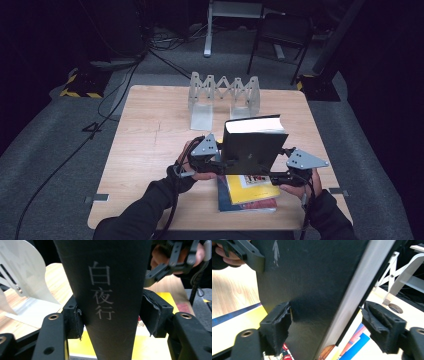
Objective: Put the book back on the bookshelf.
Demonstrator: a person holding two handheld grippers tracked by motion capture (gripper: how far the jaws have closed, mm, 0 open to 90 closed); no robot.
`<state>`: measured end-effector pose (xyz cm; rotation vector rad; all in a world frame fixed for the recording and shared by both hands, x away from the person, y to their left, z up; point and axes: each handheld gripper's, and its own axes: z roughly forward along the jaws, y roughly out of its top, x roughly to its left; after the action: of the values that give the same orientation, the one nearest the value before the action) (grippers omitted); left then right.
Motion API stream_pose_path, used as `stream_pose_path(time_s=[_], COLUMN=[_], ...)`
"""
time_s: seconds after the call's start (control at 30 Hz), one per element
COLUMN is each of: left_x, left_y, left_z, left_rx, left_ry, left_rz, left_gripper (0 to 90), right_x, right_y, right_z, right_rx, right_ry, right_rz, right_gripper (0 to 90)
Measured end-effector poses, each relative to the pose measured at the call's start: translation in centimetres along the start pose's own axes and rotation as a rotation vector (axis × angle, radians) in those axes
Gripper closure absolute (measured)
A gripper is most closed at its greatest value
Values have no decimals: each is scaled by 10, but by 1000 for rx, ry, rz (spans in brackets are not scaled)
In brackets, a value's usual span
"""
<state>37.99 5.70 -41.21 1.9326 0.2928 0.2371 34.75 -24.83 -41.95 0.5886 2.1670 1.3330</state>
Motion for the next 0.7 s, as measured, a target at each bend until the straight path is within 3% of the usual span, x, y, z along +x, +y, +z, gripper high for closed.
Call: stream_pose_path(time_s=[0.13,0.33,0.7], left_x=[1,1,-2], left_y=[2,4,14], left_z=[1,3,5], left_rx=[-6,-10,-50], left_ry=[-24,-52,-58], left_rz=[-11,-9,-6], left_gripper=[445,468,471], right_x=[2,1,4], right_y=[1,-1,0], right_z=[6,5,2], right_rx=[8,-11,-24], right_ry=[-5,-8,-14], right_rz=[-16,-2,-15], right_gripper=[190,193,226])
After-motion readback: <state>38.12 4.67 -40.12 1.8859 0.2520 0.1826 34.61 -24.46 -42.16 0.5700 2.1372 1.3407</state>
